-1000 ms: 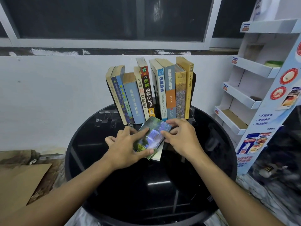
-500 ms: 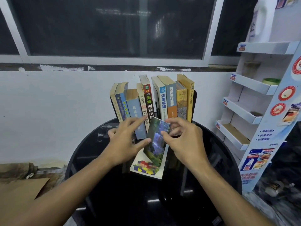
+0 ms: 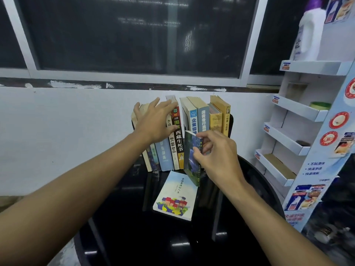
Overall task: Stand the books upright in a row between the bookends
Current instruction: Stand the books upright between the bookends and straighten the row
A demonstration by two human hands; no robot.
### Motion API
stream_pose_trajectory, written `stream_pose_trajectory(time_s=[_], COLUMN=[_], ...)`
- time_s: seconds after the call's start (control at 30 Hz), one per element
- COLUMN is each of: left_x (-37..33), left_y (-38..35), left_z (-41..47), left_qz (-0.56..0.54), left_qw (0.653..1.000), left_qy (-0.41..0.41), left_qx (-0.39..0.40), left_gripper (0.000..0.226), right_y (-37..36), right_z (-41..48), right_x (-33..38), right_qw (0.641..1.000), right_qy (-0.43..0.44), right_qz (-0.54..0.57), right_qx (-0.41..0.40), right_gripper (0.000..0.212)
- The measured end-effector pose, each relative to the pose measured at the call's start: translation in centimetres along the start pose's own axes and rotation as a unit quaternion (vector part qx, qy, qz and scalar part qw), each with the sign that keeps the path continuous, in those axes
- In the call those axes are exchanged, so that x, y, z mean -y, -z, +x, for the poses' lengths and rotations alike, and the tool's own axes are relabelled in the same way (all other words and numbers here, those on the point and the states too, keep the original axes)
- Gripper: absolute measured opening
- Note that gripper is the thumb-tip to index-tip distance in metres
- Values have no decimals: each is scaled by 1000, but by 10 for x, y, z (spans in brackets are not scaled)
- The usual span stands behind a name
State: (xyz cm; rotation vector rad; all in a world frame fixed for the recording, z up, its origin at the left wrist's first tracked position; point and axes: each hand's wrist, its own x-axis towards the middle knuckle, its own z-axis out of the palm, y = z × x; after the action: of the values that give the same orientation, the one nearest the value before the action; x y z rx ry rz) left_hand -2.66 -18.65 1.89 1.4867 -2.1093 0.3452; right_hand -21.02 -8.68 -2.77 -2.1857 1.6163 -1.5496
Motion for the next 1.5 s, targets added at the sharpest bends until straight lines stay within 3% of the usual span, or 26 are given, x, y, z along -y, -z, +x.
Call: stream_pose_trajectory(time_s=[0.13,0.9,1.5], left_x=[5,6,8], left_y=[-9,-20,-23], left_z=[3,-3,-4], left_qz=[-50,-74,-74], left_qw=[999,997,996], left_qy=[14,19,11], left_qx=[5,-31,-43], left_gripper=[75,68,69], right_y=[-6,-42,-99], right_z=[7,36,16], right_x=[-7,-29,-81], right_qw=[1000,996,995], right_qy=[8,75,62], right_qz=[-18,-49,14], right_qx=[-2,-26,-79], right_gripper=[33,25,31])
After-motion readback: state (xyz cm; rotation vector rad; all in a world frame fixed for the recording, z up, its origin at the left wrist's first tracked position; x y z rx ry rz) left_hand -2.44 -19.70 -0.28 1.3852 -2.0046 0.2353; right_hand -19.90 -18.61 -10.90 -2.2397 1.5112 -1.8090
